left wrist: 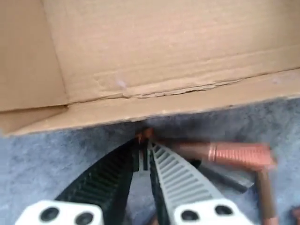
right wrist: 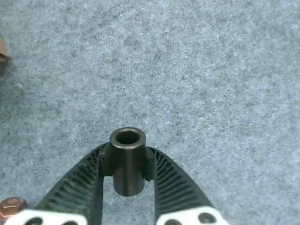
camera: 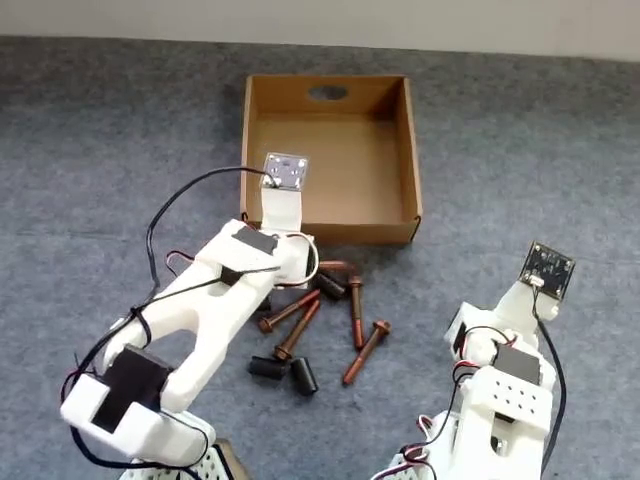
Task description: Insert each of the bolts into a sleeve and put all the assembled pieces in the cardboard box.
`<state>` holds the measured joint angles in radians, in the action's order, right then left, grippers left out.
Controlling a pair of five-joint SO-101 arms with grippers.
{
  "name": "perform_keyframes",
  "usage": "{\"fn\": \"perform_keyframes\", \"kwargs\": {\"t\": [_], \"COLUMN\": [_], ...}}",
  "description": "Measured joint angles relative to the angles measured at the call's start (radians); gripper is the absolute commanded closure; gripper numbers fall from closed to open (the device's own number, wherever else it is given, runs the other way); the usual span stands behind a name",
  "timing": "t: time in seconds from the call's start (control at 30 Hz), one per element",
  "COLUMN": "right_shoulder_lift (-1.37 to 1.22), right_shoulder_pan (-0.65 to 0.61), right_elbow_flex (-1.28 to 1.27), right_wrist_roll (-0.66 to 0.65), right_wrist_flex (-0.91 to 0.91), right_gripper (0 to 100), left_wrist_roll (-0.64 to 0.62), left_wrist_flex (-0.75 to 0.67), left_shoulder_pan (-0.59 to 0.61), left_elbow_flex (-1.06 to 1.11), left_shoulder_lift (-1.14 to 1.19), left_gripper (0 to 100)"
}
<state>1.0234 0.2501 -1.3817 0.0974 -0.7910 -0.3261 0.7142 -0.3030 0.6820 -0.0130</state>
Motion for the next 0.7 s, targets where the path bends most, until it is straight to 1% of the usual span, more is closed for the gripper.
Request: {"fn": "perform_keyframes", "kwargs": {"t": [0.17, 0.33, 0.47, 0.53, 0.6, 0.67, 0.7], "right_shoulder_lift": [0.000, 0.000, 0.000, 0.000, 0.000, 0.000, 0.000], "right_shoulder_pan": [0.000, 0.000, 0.000, 0.000, 0.000, 0.000, 0.000], "right_elbow_flex": [0.000, 0.000, 0.000, 0.000, 0.000, 0.000, 0.000], "right_wrist_roll": [0.000, 0.000, 0.000, 0.000, 0.000, 0.000, 0.000], "right_wrist_flex": [0.000, 0.000, 0.000, 0.000, 0.000, 0.000, 0.000], "right_gripper": [99.2, 99.2, 99.2, 99.2, 99.2, 99.2, 99.2], "left_wrist_roll": [0.008, 0.117, 0.222, 0.235, 0.241, 0.233, 0.206], "left_wrist_flex": [0.072, 0.135, 0.206, 0.226, 0.230, 0.232, 0.232], "left_shoulder_pan": [0.040, 0.146, 0.164, 0.164, 0.164, 0.164, 0.164], "left_elbow_flex": [0.006, 0.026, 0.032, 0.034, 0.034, 0.034, 0.046], "left_shoulder_lift": [-0.061, -0.218, -0.358, -0.408, -0.440, -0.443, -0.440], "left_gripper": [99, 99, 99, 99, 94, 85, 80]}}
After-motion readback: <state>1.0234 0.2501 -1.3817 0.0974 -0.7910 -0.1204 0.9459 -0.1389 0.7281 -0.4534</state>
